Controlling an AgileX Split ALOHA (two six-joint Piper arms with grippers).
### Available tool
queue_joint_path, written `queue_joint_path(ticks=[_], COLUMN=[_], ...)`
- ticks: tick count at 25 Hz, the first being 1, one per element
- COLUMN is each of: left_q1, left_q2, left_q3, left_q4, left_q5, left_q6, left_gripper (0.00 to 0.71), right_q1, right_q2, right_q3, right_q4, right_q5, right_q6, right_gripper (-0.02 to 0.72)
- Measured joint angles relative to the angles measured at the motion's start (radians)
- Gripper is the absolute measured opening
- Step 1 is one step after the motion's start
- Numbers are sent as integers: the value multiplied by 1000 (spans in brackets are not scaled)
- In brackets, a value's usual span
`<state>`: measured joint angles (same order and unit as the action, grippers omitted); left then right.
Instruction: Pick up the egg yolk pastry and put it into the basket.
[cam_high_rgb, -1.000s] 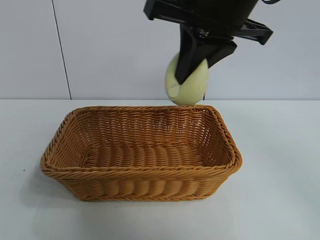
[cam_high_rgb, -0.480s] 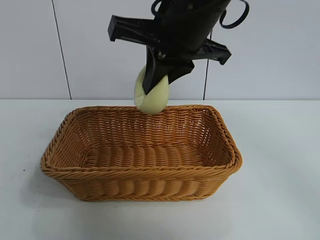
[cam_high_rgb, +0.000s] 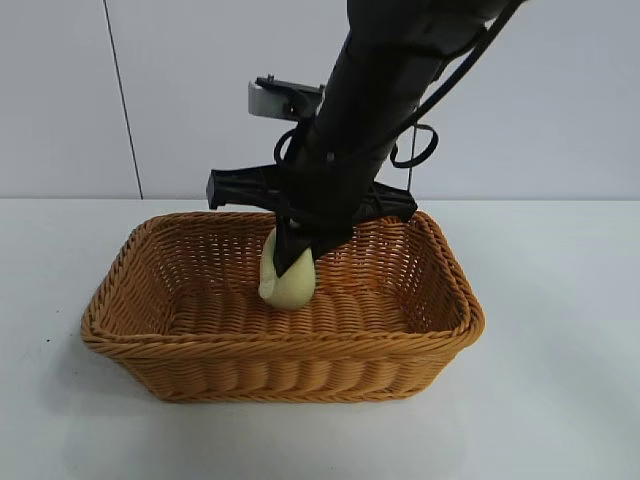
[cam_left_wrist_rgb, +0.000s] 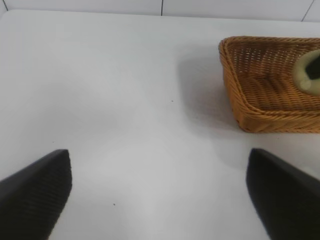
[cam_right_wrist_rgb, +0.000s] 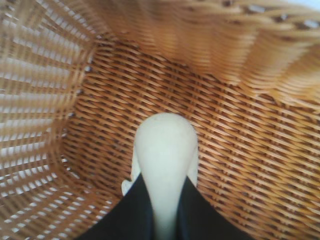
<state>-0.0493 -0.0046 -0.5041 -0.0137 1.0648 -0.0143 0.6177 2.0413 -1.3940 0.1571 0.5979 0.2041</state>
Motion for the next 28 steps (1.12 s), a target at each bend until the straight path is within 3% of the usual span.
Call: queue_joint_path(ticks=[2,5,9,11,13,17,25,28], left_q1=[0,0,0,0,0,0,0,0], left_q2=[0,0,0,0,0,0,0,0], left_q3=[0,0,0,0,0,0,0,0], left_q4=[0,0,0,0,0,0,0,0], left_q5=[0,0,-1,-1,-1,-1,-1,-1], left_q6=[0,0,0,0,0,0,0,0], left_gripper=[696,696,696,696,696,696,696,696], right_q1=[0,0,0,0,0,0,0,0], right_q2=[15,19,19,19,19,19,18,18], right_q3=[0,0,0,0,-1,-54,-357,-445], right_q4=[0,0,0,0,-6,-44,-157,-193], right_q5=[-1,-6,-18,-20,-16,95,502,595], right_q6=[0,0,-1,-3,-4,-5,-6,-7], right_gripper=[43,137,377,551,639,685,694,694])
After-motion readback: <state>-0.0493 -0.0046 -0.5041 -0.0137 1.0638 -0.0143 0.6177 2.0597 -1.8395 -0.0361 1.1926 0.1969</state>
